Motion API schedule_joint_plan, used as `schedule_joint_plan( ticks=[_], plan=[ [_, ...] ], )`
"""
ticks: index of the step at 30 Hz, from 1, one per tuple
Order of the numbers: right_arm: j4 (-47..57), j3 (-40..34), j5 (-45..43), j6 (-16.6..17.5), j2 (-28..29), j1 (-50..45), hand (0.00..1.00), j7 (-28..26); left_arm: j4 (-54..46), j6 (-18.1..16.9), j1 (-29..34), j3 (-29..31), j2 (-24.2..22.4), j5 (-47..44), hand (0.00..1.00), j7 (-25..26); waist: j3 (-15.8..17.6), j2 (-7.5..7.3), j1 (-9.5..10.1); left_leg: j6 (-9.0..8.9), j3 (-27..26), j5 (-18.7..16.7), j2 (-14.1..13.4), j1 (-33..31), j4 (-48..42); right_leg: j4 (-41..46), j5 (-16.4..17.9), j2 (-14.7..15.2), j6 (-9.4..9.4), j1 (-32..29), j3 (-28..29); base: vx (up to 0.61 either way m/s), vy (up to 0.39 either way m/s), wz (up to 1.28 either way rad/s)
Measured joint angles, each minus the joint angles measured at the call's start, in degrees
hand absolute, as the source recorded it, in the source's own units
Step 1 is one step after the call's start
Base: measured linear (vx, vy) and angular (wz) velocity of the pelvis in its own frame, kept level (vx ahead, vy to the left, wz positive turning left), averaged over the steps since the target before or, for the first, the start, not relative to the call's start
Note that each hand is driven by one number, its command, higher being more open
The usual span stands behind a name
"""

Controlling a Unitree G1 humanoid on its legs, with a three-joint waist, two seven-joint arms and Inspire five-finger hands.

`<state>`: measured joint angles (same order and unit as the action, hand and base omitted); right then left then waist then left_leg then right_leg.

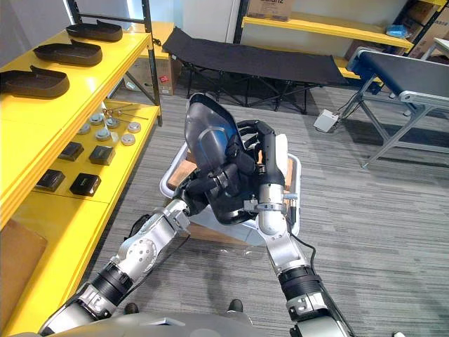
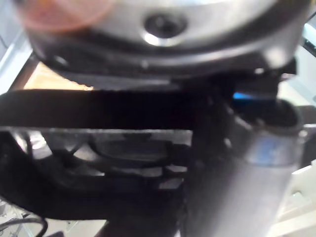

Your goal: Walk over and take three plastic housings, then place them on the shelf

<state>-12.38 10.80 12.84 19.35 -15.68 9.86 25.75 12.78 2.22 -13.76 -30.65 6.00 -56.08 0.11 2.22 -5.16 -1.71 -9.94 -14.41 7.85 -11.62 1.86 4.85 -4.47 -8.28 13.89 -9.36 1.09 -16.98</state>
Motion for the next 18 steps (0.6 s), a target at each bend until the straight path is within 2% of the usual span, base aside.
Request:
schedule_joint_plan(
  ticks=[5, 18],
  plan=[
    [-0.45, 0.90, -0.34, -0.03, 0.07, -0.01, 0.00, 0.04, 0.53, -1.29, 0.00, 0.02, 0.94, 0.24, 0.00, 1.37, -0.29, -0.36, -0.11, -0.01, -0.05, -0.01, 0.00, 0.11, -0.01, -0.01, 0.00, 0.00, 0.00, 0.05, -0.02, 0.00, 0.000, 0.00],
    [-0.52, 1.15, -1.71, -0.02, 0.41, 0.00, 0.00, 0.45, 0.53, -1.93, 0.01, 0.06, 0.94, 0.15, 0.00, 1.44, -0.36, -0.47, 0.00, -0.05, -0.09, -0.07, -0.03, 0.29, -0.01, -0.06, 0.11, 0.01, 0.16, 0.16, -0.21, 0.00, 0.000, 0.00]
  ],
)
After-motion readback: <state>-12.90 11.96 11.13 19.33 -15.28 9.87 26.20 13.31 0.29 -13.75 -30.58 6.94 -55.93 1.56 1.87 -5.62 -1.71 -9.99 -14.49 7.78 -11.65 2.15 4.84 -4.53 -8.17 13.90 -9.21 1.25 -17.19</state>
